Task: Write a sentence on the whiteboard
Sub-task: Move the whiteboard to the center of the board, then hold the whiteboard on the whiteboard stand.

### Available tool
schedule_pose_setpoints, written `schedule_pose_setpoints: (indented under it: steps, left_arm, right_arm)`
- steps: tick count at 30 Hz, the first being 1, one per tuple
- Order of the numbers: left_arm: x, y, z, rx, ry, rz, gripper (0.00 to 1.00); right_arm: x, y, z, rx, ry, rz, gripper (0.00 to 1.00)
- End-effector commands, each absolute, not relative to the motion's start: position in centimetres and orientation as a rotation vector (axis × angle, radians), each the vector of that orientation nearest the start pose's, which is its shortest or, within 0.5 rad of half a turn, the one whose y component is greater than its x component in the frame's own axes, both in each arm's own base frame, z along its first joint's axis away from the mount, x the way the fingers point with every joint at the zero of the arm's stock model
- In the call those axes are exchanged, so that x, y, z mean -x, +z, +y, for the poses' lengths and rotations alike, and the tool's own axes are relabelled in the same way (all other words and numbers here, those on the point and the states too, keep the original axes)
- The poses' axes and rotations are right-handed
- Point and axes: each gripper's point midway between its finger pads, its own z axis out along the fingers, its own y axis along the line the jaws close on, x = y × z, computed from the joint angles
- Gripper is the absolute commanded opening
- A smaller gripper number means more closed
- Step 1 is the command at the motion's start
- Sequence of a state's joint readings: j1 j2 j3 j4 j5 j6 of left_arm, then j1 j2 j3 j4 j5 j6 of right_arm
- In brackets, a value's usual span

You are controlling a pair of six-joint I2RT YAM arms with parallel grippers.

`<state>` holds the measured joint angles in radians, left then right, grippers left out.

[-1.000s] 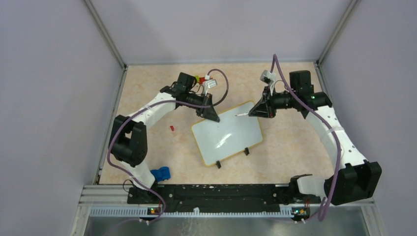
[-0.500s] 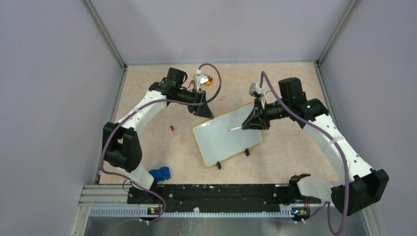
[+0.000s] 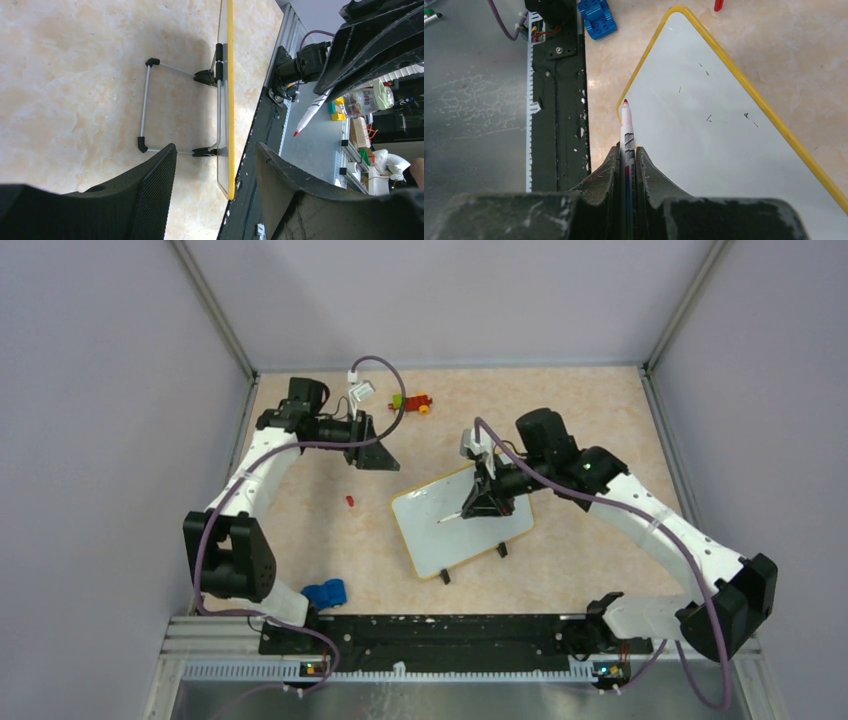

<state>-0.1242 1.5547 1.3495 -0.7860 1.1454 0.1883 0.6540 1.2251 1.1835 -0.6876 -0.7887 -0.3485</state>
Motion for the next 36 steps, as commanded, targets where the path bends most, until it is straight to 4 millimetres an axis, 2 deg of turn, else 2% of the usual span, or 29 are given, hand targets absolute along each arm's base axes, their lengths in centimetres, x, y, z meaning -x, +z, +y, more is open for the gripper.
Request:
schedule_pose_setpoints:
  steps: [1,8,14,21,29,36]
  left_arm:
    - [-28.4,24.9,-19.0,-0.792,-1.428,2.000,0.64]
    - [-28.0,24.3,-19.3,-0.802,-1.483,1.980,0.64]
    - [-27.6,23.7,-19.4,-0.798,-1.509,1.987,0.63]
    - [-26.9,23.4,-20.2,-0.835,-1.534,1.986,0.61]
    - [-26.4,23.2,-20.8,-0.858,-1.548,1.993,0.60]
    - [-26.4,22.3,-21.1,-0.867,-1.557,2.015,0.57]
  right_arm:
    - [-18.3,25.6,29.9,1.431,1.020,1.675,0.00]
    - [-18.0,25.9,32.4,1.448,1.002,1.624,0.00]
    - [-17.0,25.6,34.0,1.495,0.976,1.598,0.00]
    - [-15.7,24.5,34.3,1.552,0.906,1.538,0.00]
    - [-15.7,23.4,34.4,1.555,0.874,1.510,0.00]
    - [-15.1,23.4,35.2,1.569,0.888,1.502,0.00]
